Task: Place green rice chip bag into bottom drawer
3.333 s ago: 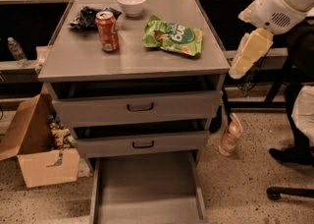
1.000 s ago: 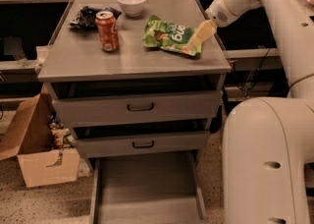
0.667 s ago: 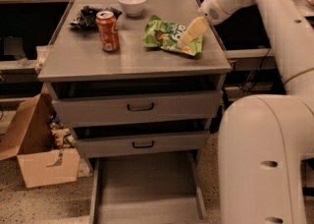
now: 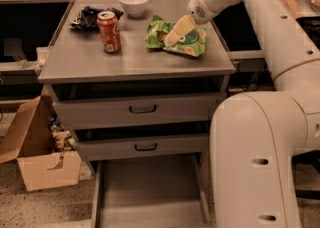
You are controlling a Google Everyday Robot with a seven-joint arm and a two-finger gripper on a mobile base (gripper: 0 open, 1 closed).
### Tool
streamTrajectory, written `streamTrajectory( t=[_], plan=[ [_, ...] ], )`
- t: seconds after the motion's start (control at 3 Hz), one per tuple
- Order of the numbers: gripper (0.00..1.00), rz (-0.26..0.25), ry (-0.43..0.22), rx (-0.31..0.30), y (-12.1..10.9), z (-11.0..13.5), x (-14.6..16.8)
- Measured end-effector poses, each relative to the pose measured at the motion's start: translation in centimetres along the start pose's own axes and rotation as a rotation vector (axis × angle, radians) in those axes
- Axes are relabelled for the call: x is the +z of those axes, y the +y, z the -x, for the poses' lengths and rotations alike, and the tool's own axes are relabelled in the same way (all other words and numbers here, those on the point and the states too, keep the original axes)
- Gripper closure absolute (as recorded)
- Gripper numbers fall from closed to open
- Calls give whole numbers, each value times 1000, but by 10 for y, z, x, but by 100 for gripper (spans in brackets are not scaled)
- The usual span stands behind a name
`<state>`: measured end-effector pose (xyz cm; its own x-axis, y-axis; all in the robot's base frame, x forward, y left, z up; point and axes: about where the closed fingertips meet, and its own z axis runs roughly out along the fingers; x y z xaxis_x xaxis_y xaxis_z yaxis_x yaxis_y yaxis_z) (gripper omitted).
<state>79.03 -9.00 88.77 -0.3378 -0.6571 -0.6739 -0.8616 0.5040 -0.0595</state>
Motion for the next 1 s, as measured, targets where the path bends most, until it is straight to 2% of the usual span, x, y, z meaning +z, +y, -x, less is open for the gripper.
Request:
streamTrajectory(
  t=[0.33, 0.67, 1.0],
  plan=[
    [0, -29, 42, 29, -7, -3, 21],
    [18, -57, 78, 38, -17, -7, 44],
    [43, -70, 105, 57, -24, -14, 63]
  ],
)
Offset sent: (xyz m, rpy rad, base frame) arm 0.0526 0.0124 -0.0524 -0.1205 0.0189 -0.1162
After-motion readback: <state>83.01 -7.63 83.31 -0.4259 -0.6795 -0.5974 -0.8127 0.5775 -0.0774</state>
